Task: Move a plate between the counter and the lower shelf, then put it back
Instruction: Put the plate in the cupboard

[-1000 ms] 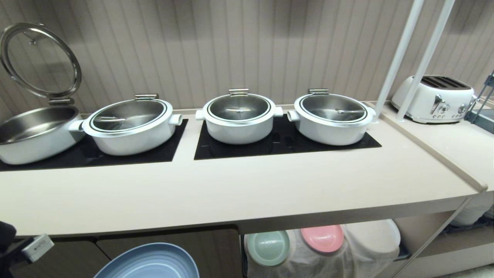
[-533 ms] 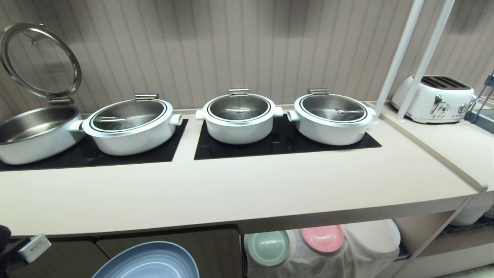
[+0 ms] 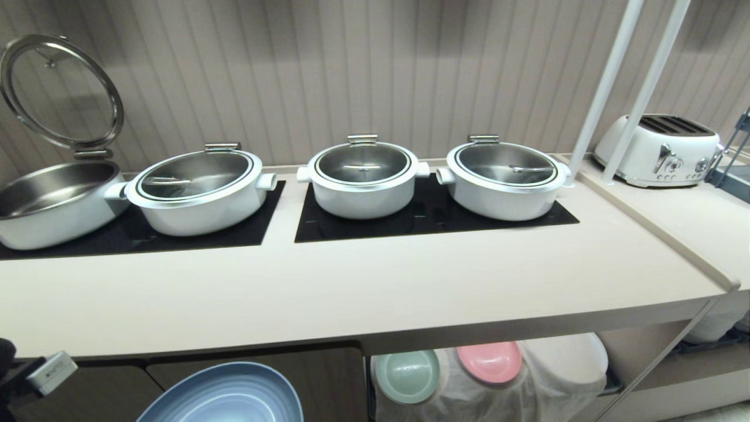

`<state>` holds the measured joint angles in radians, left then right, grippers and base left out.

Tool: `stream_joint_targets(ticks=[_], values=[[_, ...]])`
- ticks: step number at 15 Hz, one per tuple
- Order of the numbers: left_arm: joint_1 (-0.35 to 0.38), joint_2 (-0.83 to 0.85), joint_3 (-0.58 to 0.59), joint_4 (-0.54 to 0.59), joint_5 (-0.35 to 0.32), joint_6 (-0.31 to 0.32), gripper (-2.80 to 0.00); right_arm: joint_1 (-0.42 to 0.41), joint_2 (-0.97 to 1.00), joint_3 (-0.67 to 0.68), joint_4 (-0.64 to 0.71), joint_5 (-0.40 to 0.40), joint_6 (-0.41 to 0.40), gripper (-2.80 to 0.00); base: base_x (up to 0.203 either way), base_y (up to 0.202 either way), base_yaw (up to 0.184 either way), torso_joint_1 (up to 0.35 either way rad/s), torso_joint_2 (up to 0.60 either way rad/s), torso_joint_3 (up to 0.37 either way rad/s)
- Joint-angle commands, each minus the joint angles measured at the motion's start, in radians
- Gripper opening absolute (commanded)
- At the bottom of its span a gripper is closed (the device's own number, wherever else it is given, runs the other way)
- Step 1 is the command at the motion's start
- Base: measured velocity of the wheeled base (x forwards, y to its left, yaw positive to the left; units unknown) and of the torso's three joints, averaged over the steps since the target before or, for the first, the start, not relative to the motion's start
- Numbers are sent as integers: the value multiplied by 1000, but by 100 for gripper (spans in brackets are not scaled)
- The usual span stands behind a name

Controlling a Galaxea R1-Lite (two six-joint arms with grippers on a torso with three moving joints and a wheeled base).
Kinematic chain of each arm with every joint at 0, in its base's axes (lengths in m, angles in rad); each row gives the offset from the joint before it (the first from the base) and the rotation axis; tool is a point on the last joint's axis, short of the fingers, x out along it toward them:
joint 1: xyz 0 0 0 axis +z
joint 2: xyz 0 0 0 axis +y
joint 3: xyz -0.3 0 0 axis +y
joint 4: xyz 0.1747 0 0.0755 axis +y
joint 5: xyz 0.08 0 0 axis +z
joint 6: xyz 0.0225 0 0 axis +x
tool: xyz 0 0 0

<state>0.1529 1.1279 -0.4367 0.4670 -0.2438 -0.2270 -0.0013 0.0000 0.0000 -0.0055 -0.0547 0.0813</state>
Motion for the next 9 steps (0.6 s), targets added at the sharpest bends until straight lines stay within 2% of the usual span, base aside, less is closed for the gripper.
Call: stream_joint_targets(ticks=[1, 9], values=[[-1, 10, -4, 2, -2, -3, -280, 0, 0, 0, -1, -1, 0, -280, 0, 0, 0, 0, 0, 0], [-16, 37, -33, -2, -12, -5, -280, 0, 0, 0, -1, -1, 0, -280, 0, 0, 0, 0, 0, 0]])
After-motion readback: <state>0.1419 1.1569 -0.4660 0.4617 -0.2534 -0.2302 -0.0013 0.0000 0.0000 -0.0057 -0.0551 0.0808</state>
